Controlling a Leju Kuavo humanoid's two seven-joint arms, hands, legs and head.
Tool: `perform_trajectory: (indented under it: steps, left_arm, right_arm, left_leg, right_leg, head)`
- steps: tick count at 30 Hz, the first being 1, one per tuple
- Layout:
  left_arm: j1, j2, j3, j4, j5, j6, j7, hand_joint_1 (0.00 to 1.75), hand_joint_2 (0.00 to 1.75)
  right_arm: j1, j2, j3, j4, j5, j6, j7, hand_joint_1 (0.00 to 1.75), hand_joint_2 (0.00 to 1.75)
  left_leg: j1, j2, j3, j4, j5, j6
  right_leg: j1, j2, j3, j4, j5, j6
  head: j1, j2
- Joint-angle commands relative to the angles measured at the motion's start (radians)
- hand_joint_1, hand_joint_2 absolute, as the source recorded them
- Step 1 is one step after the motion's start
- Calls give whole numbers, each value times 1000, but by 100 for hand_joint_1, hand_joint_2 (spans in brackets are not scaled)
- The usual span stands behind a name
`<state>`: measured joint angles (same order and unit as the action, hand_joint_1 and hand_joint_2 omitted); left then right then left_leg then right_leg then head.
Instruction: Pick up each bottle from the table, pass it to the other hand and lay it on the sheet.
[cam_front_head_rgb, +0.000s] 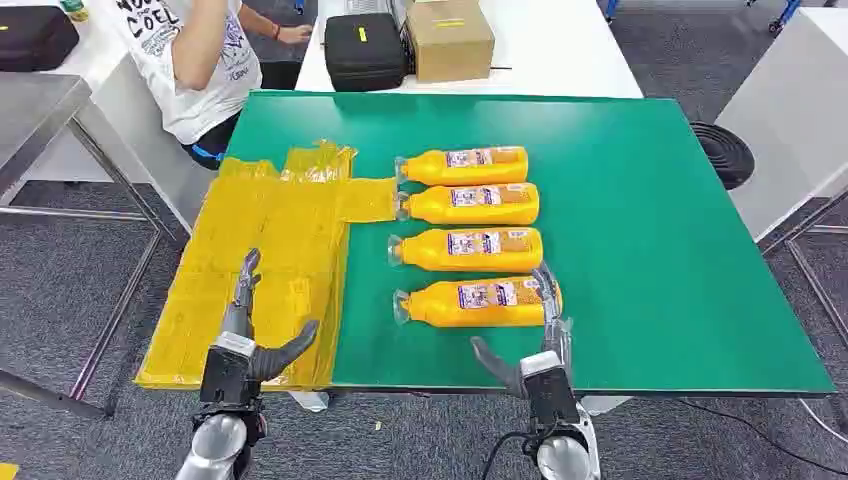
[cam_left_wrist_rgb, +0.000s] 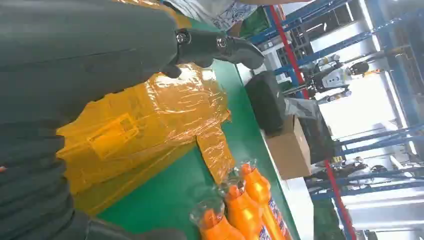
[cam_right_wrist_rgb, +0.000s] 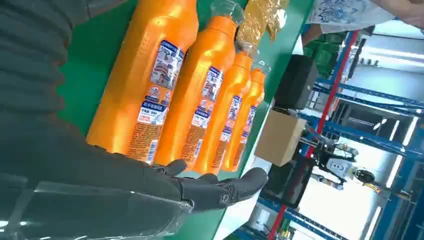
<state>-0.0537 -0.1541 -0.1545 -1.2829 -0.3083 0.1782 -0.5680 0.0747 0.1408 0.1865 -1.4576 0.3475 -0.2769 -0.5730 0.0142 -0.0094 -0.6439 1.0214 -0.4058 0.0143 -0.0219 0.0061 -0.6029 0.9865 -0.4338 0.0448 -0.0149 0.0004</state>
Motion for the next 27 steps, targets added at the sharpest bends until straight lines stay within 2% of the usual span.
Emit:
perform_trajectory:
  steps: [1,10,14,18,20,21,23,27]
  left_arm:
    - [-14,14,0,32,0,-4,4,0,175]
    - [-5,4,22,40,-14,-5,3,0,175]
    - [-5,-3,33,30,-27,-16,4,0,175]
    - [-8,-9,40,39,-31,-20,5,0,175]
    - [-7,-7,44,41,-32,-22,5,0,175]
    - [-7,-6,45,41,-31,-22,5,0,175]
    - [4,-1,50,32,-32,-20,6,0,175]
    - [-1,0,58,34,-31,-13,10,0,175]
  right_arm:
    - [-38,-48,33,49,109,-7,70,0,175]
    - [-128,-131,67,67,393,39,221,0,175]
    - [-220,-180,85,77,462,97,298,0,175]
    - [-252,-206,97,90,491,148,334,0,175]
    - [-309,-236,136,145,505,223,361,0,175]
    - [-319,-239,137,156,504,225,361,0,175]
    - [-425,-278,193,285,470,319,365,0,175]
    - [-559,-291,268,455,434,384,350,0,175]
  left_leg:
    - [0,1,4,-1,-1,0]
    - [0,3,6,-1,-2,1]
    - [-1,4,3,0,-1,0]
    - [-1,3,5,-1,-1,1]
    - [0,2,3,-1,0,1]
    - [-1,3,5,-1,-1,1]
    - [0,5,6,-1,-2,1]
    - [-1,6,4,-1,0,1]
  right_leg:
    - [0,0,4,-1,-1,-2]
    - [0,1,6,-2,-1,-2]
    - [0,3,2,-1,0,-1]
    - [0,2,5,-1,0,-2]
    - [0,2,3,-1,0,-1]
    - [0,2,5,-1,0,-2]
    - [0,3,6,-2,0,-2]
    - [0,5,3,-1,1,-1]
  head:
    - [0,0]
    - [0,0]
    - [0,0]
    - [0,0]
    - [0,0]
    - [0,0]
    - [0,0]
    - [0,0]
